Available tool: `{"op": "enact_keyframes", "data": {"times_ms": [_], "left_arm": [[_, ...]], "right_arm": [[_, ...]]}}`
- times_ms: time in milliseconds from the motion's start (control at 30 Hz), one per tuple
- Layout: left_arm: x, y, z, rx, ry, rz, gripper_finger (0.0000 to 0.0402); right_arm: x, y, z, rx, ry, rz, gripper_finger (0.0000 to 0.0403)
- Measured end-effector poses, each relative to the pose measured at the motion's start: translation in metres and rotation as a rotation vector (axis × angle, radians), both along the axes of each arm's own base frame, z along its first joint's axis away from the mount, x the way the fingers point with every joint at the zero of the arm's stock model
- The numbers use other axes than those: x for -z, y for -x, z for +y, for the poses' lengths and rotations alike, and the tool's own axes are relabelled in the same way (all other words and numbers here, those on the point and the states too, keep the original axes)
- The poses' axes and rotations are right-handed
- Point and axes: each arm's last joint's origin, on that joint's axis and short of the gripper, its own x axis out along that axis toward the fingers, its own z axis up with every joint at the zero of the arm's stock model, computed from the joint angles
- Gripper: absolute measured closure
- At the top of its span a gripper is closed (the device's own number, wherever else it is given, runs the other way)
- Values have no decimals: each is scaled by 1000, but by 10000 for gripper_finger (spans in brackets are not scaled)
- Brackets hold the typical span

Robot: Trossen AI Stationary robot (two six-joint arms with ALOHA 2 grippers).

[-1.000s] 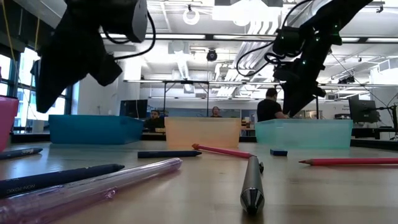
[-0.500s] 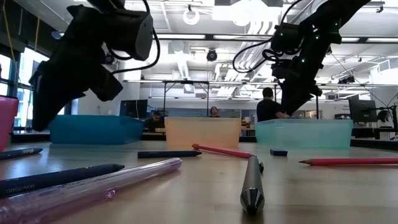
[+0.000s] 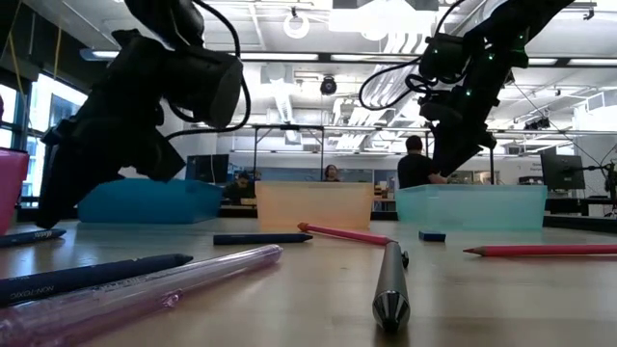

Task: Sort crayons/erasers/pens/pencils in bins
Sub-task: Put the top left crayon into the pink bin

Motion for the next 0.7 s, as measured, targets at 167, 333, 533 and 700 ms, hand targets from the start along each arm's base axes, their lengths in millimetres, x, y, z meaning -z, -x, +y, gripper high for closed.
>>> {"op": "enact_keyframes", "data": {"times_ms": [167, 333, 533, 700], "left_arm": [[2, -1, -1, 12, 30, -7, 401], [3, -5, -1, 16, 44, -58, 401], [4, -14, -2, 33, 75, -157, 401], [5, -22, -4, 36, 111, -240, 401]], "right_arm": [[0, 0, 0, 0, 0, 0, 258], [0, 0, 0, 0, 0, 0, 258], [0, 0, 0, 0, 0, 0, 258], [0, 0, 0, 0, 0, 0, 258]]}}
